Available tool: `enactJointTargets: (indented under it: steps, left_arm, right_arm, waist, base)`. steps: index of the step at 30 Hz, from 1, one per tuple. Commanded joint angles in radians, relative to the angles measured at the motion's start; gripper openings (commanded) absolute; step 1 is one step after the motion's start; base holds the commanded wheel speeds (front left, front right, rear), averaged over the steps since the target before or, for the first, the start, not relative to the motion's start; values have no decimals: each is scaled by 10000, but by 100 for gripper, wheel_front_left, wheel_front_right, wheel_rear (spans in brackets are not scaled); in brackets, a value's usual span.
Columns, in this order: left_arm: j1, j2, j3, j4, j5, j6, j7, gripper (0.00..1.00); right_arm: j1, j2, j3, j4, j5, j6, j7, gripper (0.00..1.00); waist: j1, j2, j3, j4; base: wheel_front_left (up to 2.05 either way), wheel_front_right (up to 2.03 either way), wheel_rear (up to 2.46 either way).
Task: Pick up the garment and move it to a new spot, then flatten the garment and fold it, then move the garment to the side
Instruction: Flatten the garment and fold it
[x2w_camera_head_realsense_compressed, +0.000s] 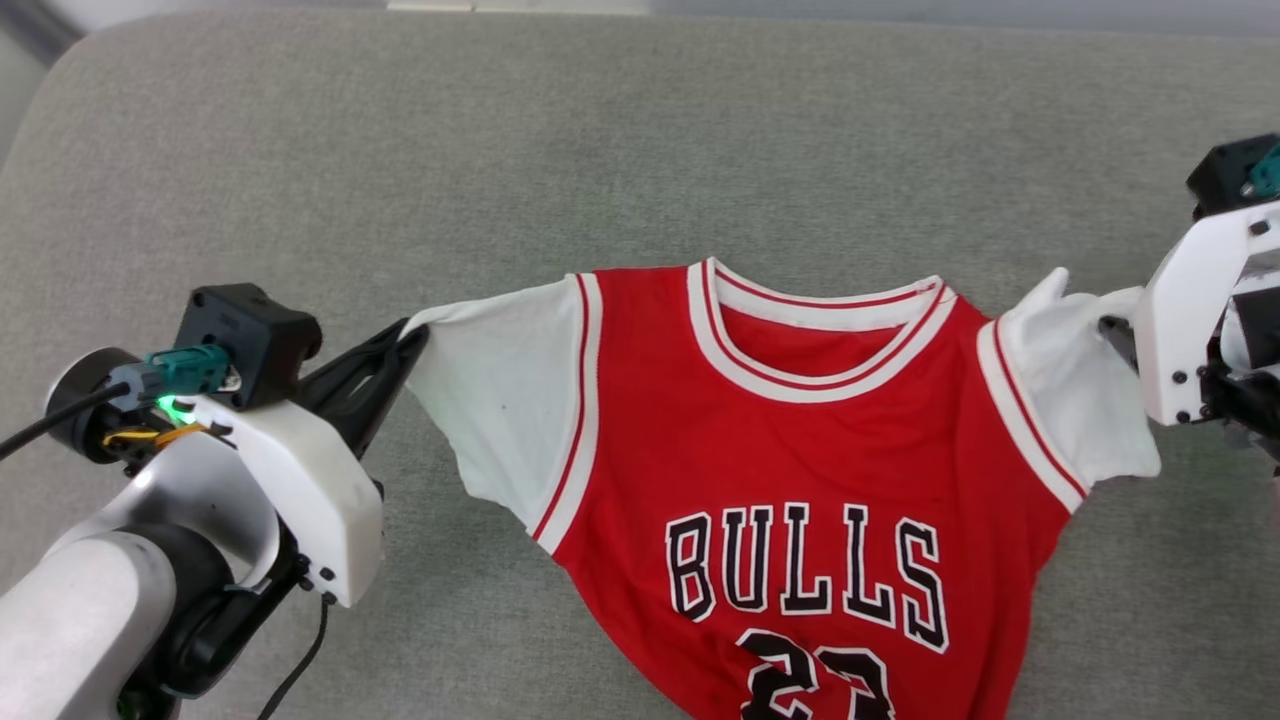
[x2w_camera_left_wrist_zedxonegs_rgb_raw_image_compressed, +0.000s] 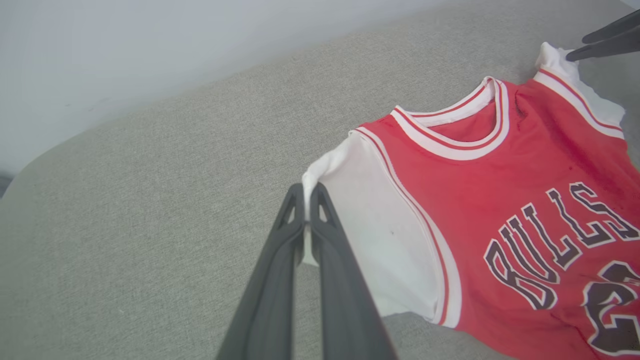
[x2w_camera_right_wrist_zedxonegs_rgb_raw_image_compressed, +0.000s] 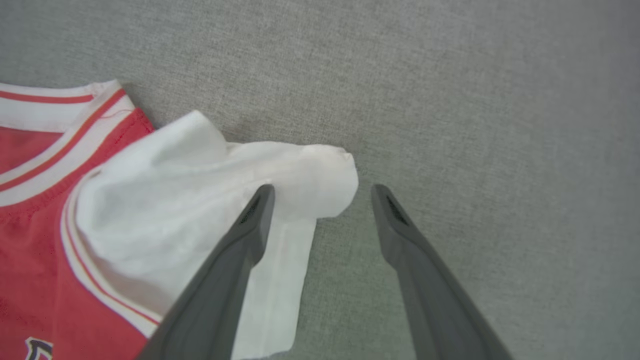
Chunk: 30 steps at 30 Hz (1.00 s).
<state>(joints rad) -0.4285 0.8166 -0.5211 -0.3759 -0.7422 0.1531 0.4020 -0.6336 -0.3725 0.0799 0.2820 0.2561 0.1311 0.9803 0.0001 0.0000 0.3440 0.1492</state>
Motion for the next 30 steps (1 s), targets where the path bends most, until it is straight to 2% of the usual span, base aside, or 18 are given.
enactJointTargets:
  steps: [1,13,14,15,16,21,30]
  left_arm:
    - [-149,-74,-60,-32,62,-22,-28,0]
    - [-379,-567,-342,459,190,-171,-354,0]
    - [-381,-587,-333,529,176,-175,-382,0]
    - [-363,-595,-320,608,143,-177,-423,0]
    - [-326,-577,-294,694,107,-181,-467,0]
    - [-59,-466,-36,1082,-44,-128,-767,0]
    - [503,134,853,1218,-181,357,-1413,0]
  right_arm:
    - [-37,-123,126,243,-118,-7,-62,100]
    - [778,-78,1300,1923,133,10,-574,100]
    - [811,-105,1398,1960,196,10,-707,51]
    - [794,-150,1421,1969,246,10,-925,18]
    - [741,-212,1434,1959,306,8,-1141,0]
    - [291,-605,1260,1850,606,-7,-2159,0]
    - [-372,-1100,1100,1078,1587,-7,-3409,0]
  waist:
    - [-1,0,218,243]
    - [-1,0,474,582]
    - [-1,0,452,586]
    - [-1,0,414,579]
    - [-1,0,348,561]
    - [-1,0,-172,350]
    - [-1,0,-1538,-349]
  base:
    - [0,0,0]
    - [0,0,0]
    - [0,0,0]
    - [0,0,0]
    - [0,0,0]
    - [0,0,0]
    - [0,0,0]
